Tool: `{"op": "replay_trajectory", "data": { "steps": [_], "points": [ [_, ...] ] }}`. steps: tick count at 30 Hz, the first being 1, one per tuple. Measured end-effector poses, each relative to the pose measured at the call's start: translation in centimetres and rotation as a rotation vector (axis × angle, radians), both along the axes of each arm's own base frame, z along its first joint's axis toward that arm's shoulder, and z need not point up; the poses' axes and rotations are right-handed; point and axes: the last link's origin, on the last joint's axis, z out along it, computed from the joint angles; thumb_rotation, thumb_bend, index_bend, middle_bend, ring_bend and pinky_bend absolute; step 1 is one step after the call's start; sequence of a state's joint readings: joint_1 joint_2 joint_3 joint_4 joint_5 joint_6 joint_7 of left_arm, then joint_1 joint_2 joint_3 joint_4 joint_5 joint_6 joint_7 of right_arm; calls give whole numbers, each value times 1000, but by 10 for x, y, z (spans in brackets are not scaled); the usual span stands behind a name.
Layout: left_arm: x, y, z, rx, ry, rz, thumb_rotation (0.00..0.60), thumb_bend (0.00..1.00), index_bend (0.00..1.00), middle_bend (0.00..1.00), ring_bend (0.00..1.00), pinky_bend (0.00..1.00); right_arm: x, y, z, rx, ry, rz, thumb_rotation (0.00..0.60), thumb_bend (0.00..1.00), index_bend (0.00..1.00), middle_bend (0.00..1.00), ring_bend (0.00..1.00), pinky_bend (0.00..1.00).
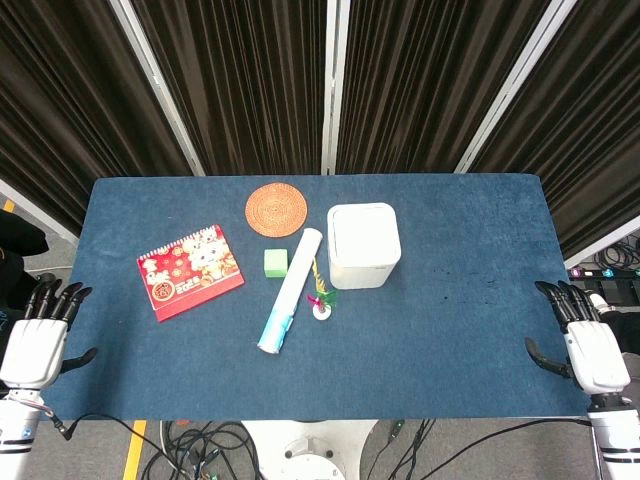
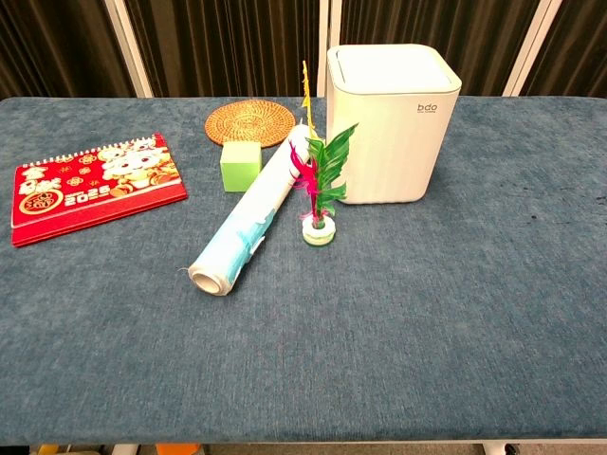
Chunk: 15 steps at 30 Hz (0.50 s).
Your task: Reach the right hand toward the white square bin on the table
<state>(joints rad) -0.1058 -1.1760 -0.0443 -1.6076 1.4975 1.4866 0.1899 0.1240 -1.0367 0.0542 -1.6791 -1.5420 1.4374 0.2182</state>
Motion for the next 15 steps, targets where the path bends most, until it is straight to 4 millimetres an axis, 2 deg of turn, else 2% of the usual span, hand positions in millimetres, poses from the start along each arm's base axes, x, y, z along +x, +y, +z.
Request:
{"op": "replay_trajectory", "data": {
  "steps": [15],
  "points": [
    [1, -1, 0, 2, -2, -6, 600, 0, 149, 113, 23, 20, 5, -1, 1, 22, -3, 35, 600, 264, 78, 97, 0, 0]
  ]
}}
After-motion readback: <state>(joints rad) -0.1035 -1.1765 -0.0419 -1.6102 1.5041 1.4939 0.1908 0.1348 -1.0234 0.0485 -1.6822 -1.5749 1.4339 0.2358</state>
